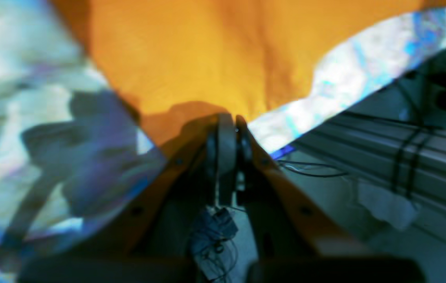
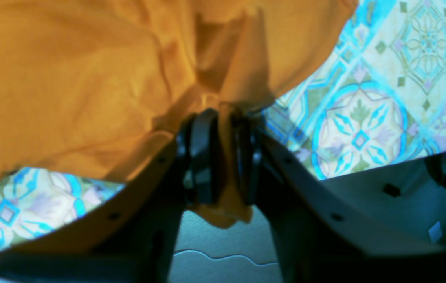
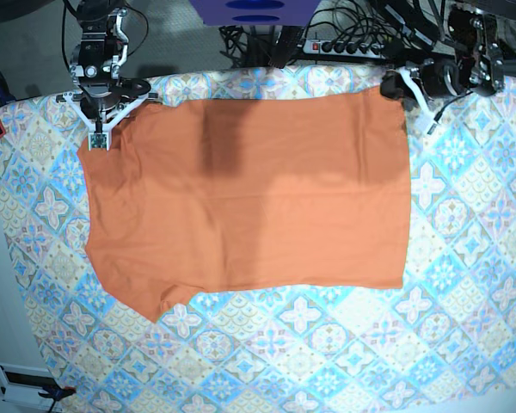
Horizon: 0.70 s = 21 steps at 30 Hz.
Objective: Fold the T-shirt properly
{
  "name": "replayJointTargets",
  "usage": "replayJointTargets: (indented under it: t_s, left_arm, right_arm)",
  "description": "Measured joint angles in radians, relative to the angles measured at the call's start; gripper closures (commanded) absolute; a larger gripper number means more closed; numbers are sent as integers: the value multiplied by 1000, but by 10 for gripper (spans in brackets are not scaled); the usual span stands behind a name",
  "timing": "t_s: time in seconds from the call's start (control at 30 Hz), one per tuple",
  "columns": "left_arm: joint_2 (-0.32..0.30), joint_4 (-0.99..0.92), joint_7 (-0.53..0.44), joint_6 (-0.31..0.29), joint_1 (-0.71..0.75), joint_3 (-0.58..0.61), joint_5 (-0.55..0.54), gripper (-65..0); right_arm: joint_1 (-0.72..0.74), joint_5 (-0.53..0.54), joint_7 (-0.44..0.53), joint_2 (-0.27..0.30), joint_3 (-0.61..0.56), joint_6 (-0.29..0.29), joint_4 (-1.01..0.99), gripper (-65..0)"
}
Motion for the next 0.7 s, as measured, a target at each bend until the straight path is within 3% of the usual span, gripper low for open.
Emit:
replayJointTargets:
  t_s: [0.23,0.4,0.47,0.6,0.7]
  left_arm:
    - [-26,1,2,0,18,-1,-8,-13]
    - [-27,1,5,-3,31,-2,-10,-297]
    - [-27,1,5,-12,34,-2,-26,-378]
    - [-34,2,5,-11,34,-5,-62,-391]
    - [-76,2,8,3,37,-2,-169,-388]
  right_arm:
    - [1,-7,0,5,0,0,0,-119]
    - [2,-6,0,0,-5,3,0,-119]
    - [3,-7,0,3,-5,1,0,-120]
    - [3,-6,0,3,-5,1,0,-120]
    - [4,-7,0,3,-5,0,0,-120]
